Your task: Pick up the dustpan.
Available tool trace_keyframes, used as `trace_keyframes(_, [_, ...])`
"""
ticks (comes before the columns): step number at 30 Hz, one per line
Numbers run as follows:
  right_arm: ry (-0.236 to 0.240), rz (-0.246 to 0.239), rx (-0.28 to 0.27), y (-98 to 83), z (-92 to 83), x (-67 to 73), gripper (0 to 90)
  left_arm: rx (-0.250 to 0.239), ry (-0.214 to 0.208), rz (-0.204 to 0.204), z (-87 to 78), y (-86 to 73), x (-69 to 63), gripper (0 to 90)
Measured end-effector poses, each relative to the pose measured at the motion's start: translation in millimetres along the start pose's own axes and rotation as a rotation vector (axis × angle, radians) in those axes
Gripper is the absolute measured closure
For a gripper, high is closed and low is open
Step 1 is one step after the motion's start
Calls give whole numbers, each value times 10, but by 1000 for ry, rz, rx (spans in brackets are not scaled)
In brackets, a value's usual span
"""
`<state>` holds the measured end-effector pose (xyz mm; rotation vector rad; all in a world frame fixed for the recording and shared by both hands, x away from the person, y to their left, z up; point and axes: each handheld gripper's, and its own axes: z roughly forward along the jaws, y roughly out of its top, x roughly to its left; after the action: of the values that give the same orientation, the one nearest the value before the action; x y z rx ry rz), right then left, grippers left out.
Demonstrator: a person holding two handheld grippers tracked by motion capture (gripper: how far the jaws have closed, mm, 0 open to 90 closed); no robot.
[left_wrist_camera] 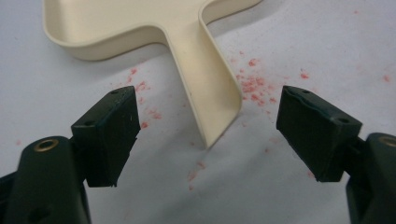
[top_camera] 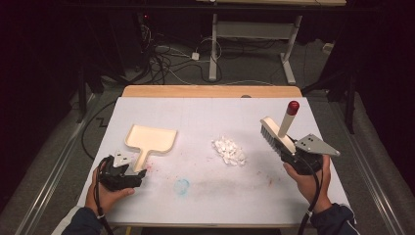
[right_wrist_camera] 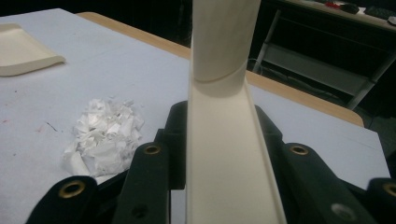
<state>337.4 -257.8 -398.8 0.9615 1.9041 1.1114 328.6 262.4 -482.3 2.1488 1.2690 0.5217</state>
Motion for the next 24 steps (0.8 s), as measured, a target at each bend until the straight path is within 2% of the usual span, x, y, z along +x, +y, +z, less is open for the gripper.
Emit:
trace_keyframes(5, [9, -5, 13, -29, 16, 19, 673, 27, -33, -56, 150, 53, 57, 206])
trace_keyframes(7, [10, -1, 15, -31, 19, 30, 674, 20, -53, -83, 187, 79, 97, 197])
trace_keyframes(11, [9, -1, 13, -22, 20, 26, 674, 4, -39, -115, 286, 171, 146, 201])
trace_keyframes(15, [12, 13, 13, -25, 20, 17, 673, 6, -29, -119, 338, 238, 150, 219])
trace_keyframes(17, [17, 12, 13, -27, 18, 11, 673, 1, -18, -132, 349, 255, 145, 245])
trace_keyframes(21, [24, 16, 19, -39, 23, 7, 673, -13, 1, -161, 358, 265, 154, 354])
trace_keyframes(24, [30, 26, 18, -36, 36, -20, 673, -17, 7, -169, 360, 265, 148, 401])
